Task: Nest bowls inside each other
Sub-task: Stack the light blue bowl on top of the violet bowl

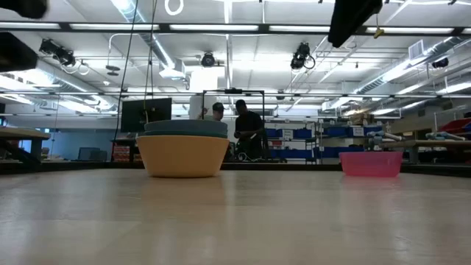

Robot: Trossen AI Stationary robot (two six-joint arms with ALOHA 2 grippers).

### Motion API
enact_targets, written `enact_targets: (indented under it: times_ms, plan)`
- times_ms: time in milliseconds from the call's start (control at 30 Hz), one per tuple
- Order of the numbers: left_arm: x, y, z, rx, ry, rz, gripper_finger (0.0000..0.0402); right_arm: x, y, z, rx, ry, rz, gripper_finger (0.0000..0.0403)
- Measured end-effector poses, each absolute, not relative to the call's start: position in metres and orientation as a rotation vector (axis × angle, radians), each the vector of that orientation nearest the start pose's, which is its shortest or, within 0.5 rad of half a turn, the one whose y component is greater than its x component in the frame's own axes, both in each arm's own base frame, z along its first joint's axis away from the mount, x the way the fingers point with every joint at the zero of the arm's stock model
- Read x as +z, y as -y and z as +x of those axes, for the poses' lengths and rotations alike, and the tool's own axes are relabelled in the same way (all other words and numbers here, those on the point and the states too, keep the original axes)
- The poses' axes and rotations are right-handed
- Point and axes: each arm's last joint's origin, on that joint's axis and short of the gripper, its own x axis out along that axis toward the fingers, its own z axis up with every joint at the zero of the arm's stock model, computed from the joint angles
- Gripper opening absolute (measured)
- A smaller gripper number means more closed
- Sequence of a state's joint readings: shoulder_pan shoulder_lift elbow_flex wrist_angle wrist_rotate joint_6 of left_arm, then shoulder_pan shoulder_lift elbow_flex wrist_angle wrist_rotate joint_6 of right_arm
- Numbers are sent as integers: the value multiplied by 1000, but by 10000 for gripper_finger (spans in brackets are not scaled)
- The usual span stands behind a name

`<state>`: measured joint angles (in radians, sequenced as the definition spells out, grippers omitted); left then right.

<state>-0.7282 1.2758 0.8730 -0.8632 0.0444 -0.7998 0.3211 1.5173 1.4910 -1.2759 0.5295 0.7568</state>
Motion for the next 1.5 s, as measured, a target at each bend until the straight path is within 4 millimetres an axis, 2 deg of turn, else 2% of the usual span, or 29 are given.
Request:
enact_targets:
  times_ms: [233, 667, 1033, 1133, 1300, 1400, 1500]
  plan:
    - [211, 163, 166, -68, -1331, -184, 103, 331, -87, 261, -625, -996, 154, 151]
    - [196, 178, 177, -32, -1320, -277, 103, 331, -88, 261, -629, -996, 169, 151]
    - [171, 185, 184, 16, -1387, -223, 103, 331, -88, 261, -629, -996, 167, 151]
    - [171, 185, 184, 4, -1386, -207, 85, 331, -88, 261, -630, -994, 163, 151]
    - [171, 187, 185, -57, -1375, -181, 14, 331, -87, 261, -637, -986, 155, 151]
    - [172, 184, 184, -51, -1371, -128, 7, 331, -87, 261, -639, -983, 147, 151]
    - [182, 172, 182, 26, -1344, -37, 6, 331, -87, 261, -638, -983, 142, 151]
